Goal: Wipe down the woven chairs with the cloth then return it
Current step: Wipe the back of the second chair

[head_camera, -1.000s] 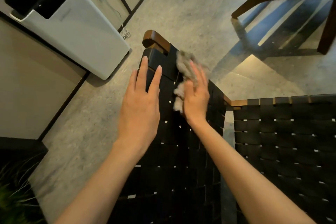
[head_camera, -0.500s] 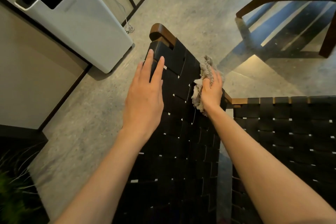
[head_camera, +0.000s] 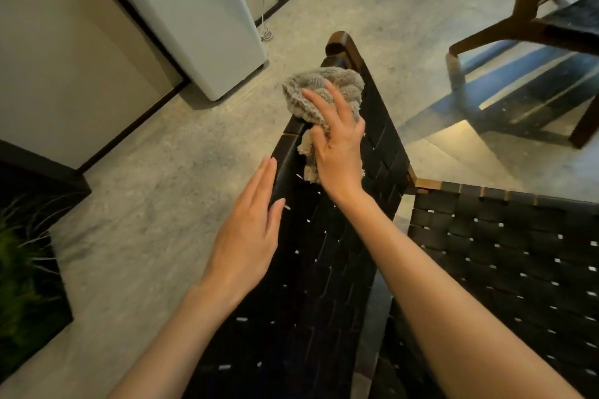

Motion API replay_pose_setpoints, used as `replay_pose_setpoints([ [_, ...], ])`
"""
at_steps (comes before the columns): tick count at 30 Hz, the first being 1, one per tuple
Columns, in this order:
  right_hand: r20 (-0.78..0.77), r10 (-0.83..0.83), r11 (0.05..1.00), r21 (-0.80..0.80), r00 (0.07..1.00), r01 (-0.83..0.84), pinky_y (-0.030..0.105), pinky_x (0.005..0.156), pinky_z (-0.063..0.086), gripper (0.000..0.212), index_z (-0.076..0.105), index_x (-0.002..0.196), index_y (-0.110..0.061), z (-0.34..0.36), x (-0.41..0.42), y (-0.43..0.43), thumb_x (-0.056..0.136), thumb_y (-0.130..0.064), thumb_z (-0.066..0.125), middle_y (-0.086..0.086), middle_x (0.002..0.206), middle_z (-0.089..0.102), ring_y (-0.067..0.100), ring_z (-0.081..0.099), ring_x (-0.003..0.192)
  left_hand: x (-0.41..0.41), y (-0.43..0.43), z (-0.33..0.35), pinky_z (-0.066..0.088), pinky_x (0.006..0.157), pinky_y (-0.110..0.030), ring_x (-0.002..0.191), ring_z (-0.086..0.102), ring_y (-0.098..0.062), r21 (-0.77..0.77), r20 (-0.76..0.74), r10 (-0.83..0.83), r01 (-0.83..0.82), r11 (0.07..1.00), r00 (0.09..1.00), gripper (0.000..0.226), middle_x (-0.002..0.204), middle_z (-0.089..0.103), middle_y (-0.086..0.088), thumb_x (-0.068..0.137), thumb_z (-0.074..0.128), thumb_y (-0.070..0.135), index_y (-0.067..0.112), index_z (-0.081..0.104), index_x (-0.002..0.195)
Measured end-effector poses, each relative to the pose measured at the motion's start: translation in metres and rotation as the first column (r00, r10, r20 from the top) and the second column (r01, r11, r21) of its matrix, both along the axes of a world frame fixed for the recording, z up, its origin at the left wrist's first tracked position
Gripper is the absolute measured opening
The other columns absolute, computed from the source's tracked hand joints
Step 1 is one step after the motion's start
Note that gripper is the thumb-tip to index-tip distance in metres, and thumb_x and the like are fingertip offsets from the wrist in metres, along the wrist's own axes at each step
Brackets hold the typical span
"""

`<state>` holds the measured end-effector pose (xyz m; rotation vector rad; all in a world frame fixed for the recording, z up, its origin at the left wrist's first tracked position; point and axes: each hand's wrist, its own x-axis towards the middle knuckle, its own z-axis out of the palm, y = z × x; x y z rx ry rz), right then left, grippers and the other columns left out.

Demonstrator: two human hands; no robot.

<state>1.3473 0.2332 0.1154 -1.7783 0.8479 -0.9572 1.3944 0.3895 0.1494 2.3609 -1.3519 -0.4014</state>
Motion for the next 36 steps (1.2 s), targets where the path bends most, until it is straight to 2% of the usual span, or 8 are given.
replay_pose_setpoints([
  [4,-0.109,0.067,0.997,-0.036,0.992,-0.071,0.041,0.110,0.028,0.048,0.054,0.133,-0.025,0.004,-0.015,0.052,0.091,-0.002,0.050,-0.005,0.150,0.035,0.030,0.023,0.131,-0.012,0.062,0.012,0.013,0.107,-0.012,0.137,0.014,0.009,0.035,-0.015,0.091,-0.090,0.995,0.996,0.059,0.155,0.016,0.019,0.096,0.039,0.041,0.035,0.014,0.149],
  [7,-0.182,0.115,0.990,-0.058,0.977,-0.127,0.026,0.100,0.025,0.046,0.055,0.132,-0.025,0.009,-0.030,0.093,0.092,-0.004,0.050,-0.007,0.150,0.035,0.025,0.027,0.123,-0.023,0.111,0.022,0.025,0.104,-0.017,0.134,0.028,0.003,0.082,-0.011,0.151,-0.150,0.985,0.988,0.061,0.151,0.027,0.018,0.094,0.045,0.044,0.036,0.020,0.148],
  [11,-0.281,0.198,0.971,-0.077,0.939,-0.228,0.024,0.099,0.024,0.043,0.057,0.130,-0.024,0.022,-0.051,0.154,0.092,-0.005,0.050,-0.007,0.150,0.036,0.022,0.027,0.116,-0.043,0.170,0.033,0.040,0.093,-0.020,0.124,0.046,-0.004,0.107,-0.008,0.228,-0.226,0.968,0.974,0.059,0.142,0.044,0.016,0.092,0.052,0.043,0.036,0.029,0.146],
  [14,-0.348,0.263,0.950,-0.070,0.900,-0.304,0.023,0.097,0.025,0.043,0.057,0.130,-0.025,0.029,-0.069,0.203,0.093,-0.005,0.050,-0.008,0.150,0.034,0.022,0.028,0.114,-0.058,0.211,0.036,0.040,0.083,-0.016,0.115,0.052,-0.005,0.106,-0.014,0.274,-0.272,0.957,0.961,0.054,0.132,0.053,0.015,0.091,0.054,0.042,0.034,0.038,0.142],
  [19,-0.435,0.343,0.912,-0.058,0.833,-0.406,0.024,0.096,0.026,0.040,0.055,0.132,-0.026,0.047,-0.097,0.285,0.096,-0.008,0.049,-0.009,0.151,0.033,0.020,0.028,0.114,-0.083,0.283,0.040,0.034,0.095,-0.019,0.126,0.041,-0.006,0.123,-0.036,0.351,-0.344,0.931,0.936,0.053,0.141,0.044,0.015,0.091,0.056,0.041,0.029,0.043,0.141],
  [30,-0.585,0.459,0.851,0.074,0.668,-0.520,0.024,0.086,0.021,0.036,0.057,0.130,-0.026,0.079,-0.127,0.355,0.099,-0.015,0.041,-0.007,0.148,0.038,0.022,0.031,0.105,-0.106,0.346,0.082,0.040,0.097,-0.024,0.122,0.052,-0.015,0.108,-0.189,0.396,-0.382,0.918,0.898,0.047,0.136,0.054,0.002,0.093,0.058,0.021,0.024,0.047,0.138],
  [33,-0.588,0.507,0.847,0.204,0.630,-0.491,0.027,0.090,0.032,0.030,0.064,0.120,-0.019,0.097,-0.122,0.352,0.099,-0.019,0.043,0.000,0.129,0.058,0.023,0.045,0.106,-0.100,0.362,0.100,0.042,0.095,-0.027,0.121,0.052,-0.017,0.115,-0.192,0.385,-0.369,0.922,0.903,0.045,0.134,0.055,0.000,0.094,0.056,0.023,0.026,0.048,0.138],
  [36,-0.430,0.470,0.881,0.288,0.771,-0.376,0.025,0.076,0.048,0.022,0.066,0.095,-0.024,0.125,-0.119,0.348,0.097,-0.016,0.046,-0.002,0.090,0.064,0.006,0.061,0.085,-0.091,0.377,0.116,0.042,0.093,-0.025,0.122,0.052,-0.016,0.072,-0.168,0.382,-0.375,0.924,0.909,0.044,0.135,0.055,0.001,0.095,0.054,0.024,0.027,0.048,0.138],
])
